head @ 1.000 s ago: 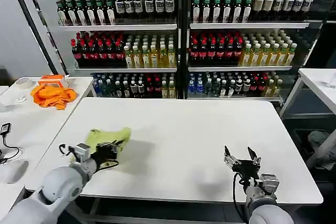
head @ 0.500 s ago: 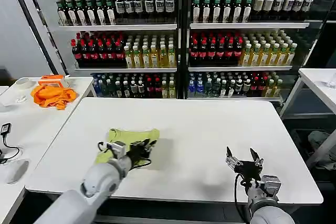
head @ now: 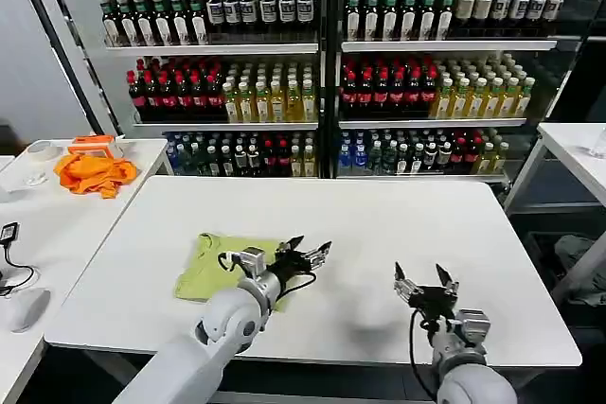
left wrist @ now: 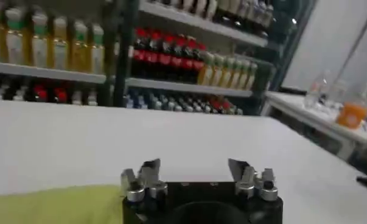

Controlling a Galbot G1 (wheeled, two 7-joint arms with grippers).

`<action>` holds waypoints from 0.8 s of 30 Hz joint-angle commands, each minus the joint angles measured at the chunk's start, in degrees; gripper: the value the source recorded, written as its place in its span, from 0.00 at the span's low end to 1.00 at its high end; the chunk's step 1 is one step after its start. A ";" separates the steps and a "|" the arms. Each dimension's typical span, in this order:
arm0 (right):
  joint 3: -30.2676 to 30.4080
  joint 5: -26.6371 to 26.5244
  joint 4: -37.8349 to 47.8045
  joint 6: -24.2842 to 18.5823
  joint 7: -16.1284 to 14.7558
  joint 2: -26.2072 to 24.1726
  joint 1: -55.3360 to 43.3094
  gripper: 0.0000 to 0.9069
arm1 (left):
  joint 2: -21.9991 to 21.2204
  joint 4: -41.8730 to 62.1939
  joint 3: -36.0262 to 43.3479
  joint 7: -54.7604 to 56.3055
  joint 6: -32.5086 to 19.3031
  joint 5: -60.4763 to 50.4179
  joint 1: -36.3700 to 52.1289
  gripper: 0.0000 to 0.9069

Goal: Fold and organize the clothes.

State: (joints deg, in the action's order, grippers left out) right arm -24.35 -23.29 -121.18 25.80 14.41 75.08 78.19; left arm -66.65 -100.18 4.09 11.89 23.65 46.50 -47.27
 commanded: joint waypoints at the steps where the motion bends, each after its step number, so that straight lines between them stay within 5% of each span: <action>1: 15.68 -7.92 12.58 1.49 1.88 4.94 -14.97 1.00 | 6.76 -8.79 -15.14 2.41 -5.46 2.27 -11.18 1.00; 11: 24.11 -15.52 30.40 1.24 3.36 14.81 -29.83 1.00 | 10.33 -8.91 -25.69 2.56 -7.13 -3.71 -17.93 1.00; 21: 25.15 -15.99 42.12 -0.23 3.20 19.92 -34.00 1.00 | 9.84 -9.68 -27.61 2.27 -6.92 -2.51 -19.84 1.00; 24: 24.77 -16.05 44.13 -1.28 3.71 19.92 -34.36 0.69 | 9.73 -10.16 -27.60 2.21 -6.38 -2.52 -20.10 1.00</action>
State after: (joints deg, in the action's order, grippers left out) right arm -2.87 -36.86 -90.09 25.77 17.38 90.13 50.35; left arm -58.14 -108.77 -19.16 13.95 17.60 44.85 -64.17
